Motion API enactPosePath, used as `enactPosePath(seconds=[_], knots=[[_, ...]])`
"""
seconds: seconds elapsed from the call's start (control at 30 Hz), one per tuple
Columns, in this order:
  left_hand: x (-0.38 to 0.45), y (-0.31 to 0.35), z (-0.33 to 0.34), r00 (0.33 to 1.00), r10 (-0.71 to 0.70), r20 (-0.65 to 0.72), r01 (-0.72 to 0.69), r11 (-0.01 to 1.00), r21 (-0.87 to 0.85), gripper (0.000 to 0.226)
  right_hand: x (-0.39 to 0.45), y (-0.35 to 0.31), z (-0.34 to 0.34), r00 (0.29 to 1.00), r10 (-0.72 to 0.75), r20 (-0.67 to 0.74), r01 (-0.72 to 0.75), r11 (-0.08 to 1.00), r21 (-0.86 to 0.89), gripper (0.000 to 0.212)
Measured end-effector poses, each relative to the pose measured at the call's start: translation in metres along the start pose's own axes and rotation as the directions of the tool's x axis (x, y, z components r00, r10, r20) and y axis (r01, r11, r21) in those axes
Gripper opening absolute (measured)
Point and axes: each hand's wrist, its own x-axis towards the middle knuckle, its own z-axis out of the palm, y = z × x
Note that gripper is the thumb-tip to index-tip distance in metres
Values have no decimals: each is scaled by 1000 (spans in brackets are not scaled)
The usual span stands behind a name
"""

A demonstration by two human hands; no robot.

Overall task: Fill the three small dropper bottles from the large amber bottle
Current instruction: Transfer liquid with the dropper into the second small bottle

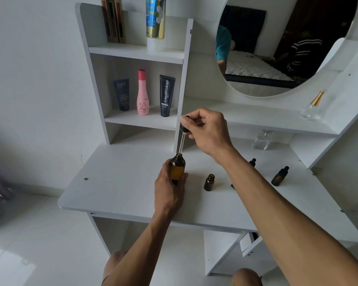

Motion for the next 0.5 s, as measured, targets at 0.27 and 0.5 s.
enactPosePath(seconds=[0.27, 0.5], knots=[[0, -1, 0, 1000, -1, -2, 1, 1000, 6, 50, -1, 6, 4, 1000, -18, -9, 17, 998, -58, 15], [0, -1, 1, 1000, 8, -3, -8, 1000, -6, 50, -9, 19, 10, 1000, 25, 5, -24, 997, -74, 19]])
